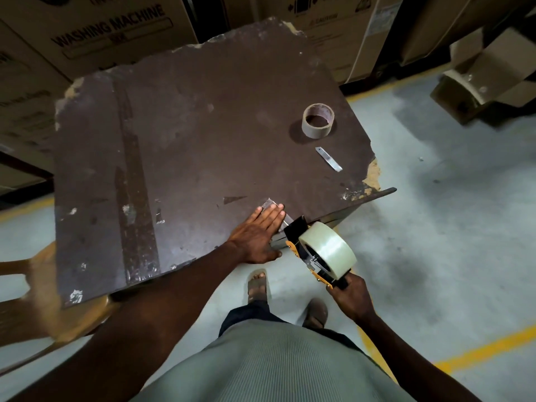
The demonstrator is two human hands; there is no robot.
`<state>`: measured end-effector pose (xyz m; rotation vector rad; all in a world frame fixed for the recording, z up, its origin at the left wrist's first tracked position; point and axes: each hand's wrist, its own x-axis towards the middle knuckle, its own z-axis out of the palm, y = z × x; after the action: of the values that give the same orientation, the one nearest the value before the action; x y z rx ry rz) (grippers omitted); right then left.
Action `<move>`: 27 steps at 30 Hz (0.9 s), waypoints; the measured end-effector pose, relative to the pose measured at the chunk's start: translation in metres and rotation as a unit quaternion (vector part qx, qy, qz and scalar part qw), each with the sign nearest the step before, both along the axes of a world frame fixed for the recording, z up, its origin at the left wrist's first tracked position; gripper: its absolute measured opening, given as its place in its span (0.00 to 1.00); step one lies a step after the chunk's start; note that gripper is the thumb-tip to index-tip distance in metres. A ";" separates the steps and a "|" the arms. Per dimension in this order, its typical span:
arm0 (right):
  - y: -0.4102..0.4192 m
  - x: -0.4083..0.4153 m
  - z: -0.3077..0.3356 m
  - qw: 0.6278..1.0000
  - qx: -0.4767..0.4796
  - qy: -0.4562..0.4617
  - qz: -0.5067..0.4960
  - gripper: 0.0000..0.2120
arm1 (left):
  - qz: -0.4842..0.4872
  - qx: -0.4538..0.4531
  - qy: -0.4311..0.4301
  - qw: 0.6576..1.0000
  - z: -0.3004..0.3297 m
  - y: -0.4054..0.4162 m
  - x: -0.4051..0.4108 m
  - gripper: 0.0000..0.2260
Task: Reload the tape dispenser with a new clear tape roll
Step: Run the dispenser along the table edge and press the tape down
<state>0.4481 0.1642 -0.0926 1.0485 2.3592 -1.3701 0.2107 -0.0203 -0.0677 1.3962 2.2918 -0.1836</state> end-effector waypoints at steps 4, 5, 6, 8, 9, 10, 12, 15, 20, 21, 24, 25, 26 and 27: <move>-0.002 0.002 0.004 1.000 -0.010 0.022 -0.003 0.14 | -0.017 -0.013 -0.013 1.000 0.003 0.001 -0.005 0.46; -0.003 0.003 0.004 1.000 -0.015 0.026 -0.006 0.16 | -0.022 -0.015 -0.017 0.999 0.006 0.002 -0.006 0.46; -0.003 0.005 0.004 1.000 -0.014 0.026 -0.006 0.17 | -0.026 -0.017 -0.018 0.999 0.007 0.002 -0.008 0.45; -0.002 0.010 0.003 1.000 -0.007 0.022 -0.006 0.17 | -0.032 -0.022 -0.019 0.999 0.009 0.003 -0.010 0.45; -0.001 0.014 0.002 1.000 -0.005 0.020 -0.007 0.16 | -0.034 -0.024 -0.021 0.999 0.009 0.003 -0.011 0.45; 0.000 0.017 0.002 1.000 -0.006 0.018 -0.009 0.16 | -0.036 -0.023 -0.020 0.999 0.009 0.003 -0.011 0.45; 0.000 0.019 0.005 1.000 -0.005 0.018 -0.007 0.17 | -0.040 -0.019 -0.012 0.999 0.007 0.003 -0.010 0.46; 0.003 0.017 0.005 1.000 0.004 0.015 0.007 0.19 | -0.040 -0.021 -0.013 0.999 0.005 0.003 -0.010 0.46; 0.009 0.010 -0.003 1.000 -0.027 0.004 0.008 0.18 | -0.044 -0.022 -0.013 0.999 0.003 0.002 -0.012 0.47; 0.009 0.010 -0.005 0.999 -0.043 -0.004 0.002 0.16 | -0.046 -0.023 -0.016 0.999 0.004 0.002 -0.012 0.47; 0.009 0.012 -0.014 0.995 -0.088 -0.036 -0.016 0.10 | -0.046 -0.023 -0.028 0.998 0.005 0.003 -0.014 0.47; 0.007 0.011 -0.015 0.993 -0.104 -0.047 -0.021 0.09 | -0.046 -0.022 -0.031 0.998 0.006 0.003 -0.014 0.47; 0.005 0.009 -0.015 0.991 -0.124 -0.053 -0.025 0.09 | -0.047 -0.020 -0.033 0.998 0.006 0.003 -0.015 0.47; 0.003 0.006 -0.013 0.987 -0.146 -0.053 -0.029 0.10 | -0.046 -0.021 -0.036 0.998 0.007 0.003 -0.015 0.48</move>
<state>0.4543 0.1674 -0.1060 1.0807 1.9913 -1.5792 0.1953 -0.0169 -0.0602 1.4643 2.1553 -0.2066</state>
